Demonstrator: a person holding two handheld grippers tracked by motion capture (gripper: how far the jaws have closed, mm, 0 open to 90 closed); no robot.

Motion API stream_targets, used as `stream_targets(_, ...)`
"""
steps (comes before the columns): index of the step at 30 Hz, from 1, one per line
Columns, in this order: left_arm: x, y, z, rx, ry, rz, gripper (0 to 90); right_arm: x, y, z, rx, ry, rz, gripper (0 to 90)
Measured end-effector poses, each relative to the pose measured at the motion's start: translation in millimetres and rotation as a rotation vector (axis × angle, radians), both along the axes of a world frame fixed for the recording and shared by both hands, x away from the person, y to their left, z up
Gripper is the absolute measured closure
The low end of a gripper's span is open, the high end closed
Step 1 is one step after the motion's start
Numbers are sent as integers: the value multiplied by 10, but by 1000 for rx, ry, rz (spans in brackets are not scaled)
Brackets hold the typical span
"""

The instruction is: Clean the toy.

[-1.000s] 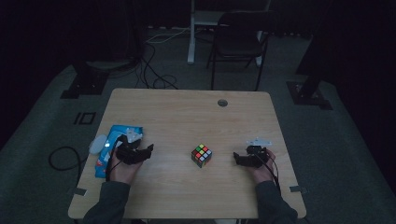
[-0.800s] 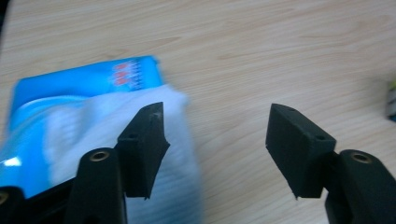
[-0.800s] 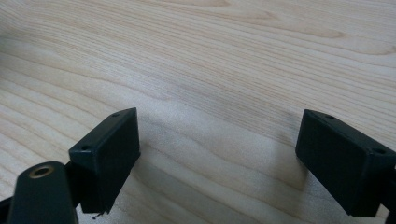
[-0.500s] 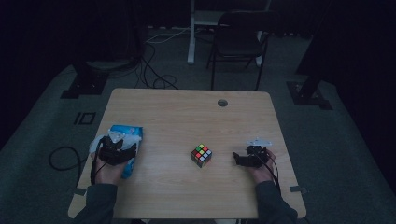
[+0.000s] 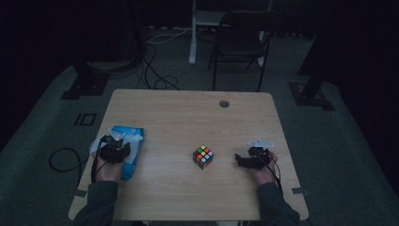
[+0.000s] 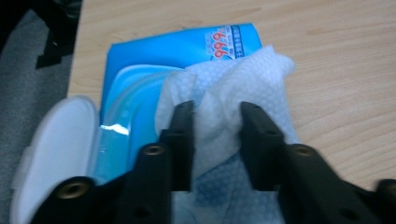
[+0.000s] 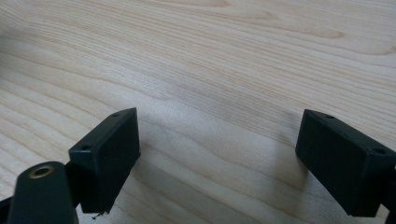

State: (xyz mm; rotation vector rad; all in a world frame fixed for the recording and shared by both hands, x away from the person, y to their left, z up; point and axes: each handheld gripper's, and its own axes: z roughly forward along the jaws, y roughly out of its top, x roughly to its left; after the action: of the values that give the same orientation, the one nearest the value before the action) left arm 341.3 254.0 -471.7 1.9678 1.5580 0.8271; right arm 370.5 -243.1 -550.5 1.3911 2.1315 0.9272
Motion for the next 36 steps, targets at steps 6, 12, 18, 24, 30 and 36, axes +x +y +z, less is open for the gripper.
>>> stream_targets(6, -72, 24, 117, -25, -60, -22, 866, -3, 2, 1, -1, -1, -1, 141)
stream_targets(12, -69, 11, 182, -43, -70, -56, 900, -12, 14, 0, 0, -1, 10, 142)
stream_targets(18, -84, 18, 225, -64, -86, -62, 900, -28, 23, 4, 3, -8, 6, 181)
stream_targets(24, -50, 61, 186, -71, -67, -60, 839, -31, 28, 4, 3, -8, 15, 182)
stream_targets(30, 53, 41, 54, -80, -10, -63, 532, -32, 30, 4, 3, -8, 20, 182)
stream_targets(36, 140, -21, -51, -29, 43, -55, 497, -35, 39, 4, 2, -9, 29, 182)
